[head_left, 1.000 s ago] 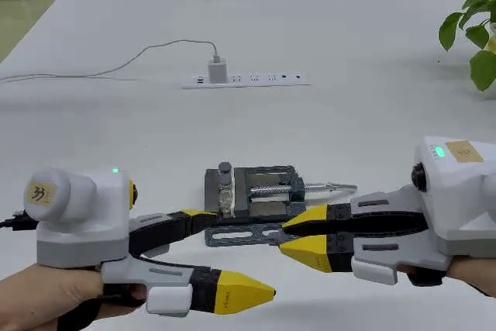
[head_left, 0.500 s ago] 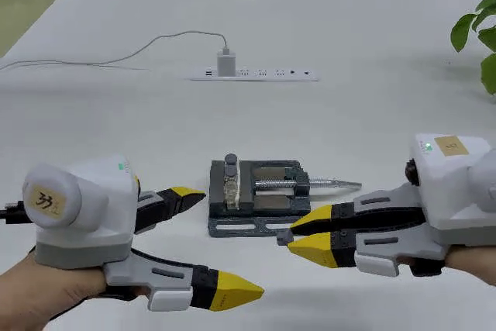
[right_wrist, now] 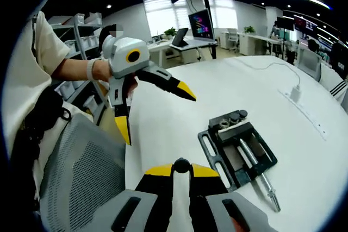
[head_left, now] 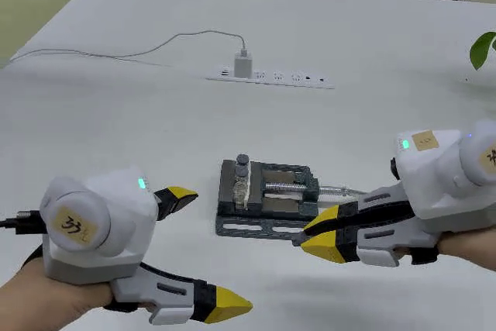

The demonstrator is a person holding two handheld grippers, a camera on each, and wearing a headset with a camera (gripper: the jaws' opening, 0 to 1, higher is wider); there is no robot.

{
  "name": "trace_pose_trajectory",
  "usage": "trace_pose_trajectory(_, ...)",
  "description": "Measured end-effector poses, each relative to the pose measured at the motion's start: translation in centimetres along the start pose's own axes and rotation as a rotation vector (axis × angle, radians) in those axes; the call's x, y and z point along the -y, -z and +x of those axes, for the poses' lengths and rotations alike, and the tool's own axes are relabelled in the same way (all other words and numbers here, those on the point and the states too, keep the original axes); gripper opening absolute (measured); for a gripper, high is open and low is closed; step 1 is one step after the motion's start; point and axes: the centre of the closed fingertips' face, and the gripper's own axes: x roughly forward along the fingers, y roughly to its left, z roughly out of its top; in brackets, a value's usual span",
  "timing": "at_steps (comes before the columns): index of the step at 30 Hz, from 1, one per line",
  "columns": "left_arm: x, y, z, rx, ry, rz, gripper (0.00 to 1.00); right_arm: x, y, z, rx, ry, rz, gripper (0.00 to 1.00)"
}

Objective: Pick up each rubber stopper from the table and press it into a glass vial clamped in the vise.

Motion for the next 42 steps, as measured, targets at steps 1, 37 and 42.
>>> trace_pose_trajectory(1,0.0,0.0,-0.1,0.001,-0.004,0.001,0.94,0.1,0.1,0.0,-0.016,-0.004,-0.007,0.05)
trace_pose_trajectory(37,-1.0,2.2,-1.6,-0.023,-0.102,-0.012,0.91,6.1,-4.3,4.1,-0.475,-0.130,-0.559,0.04)
trace_pose_trajectory(42,-1.0,2.3,-1.5,-0.024,-0.098,-0.014,0.90,6.5,-4.6,4.6,-0.510,-0.142,-0.612,0.04)
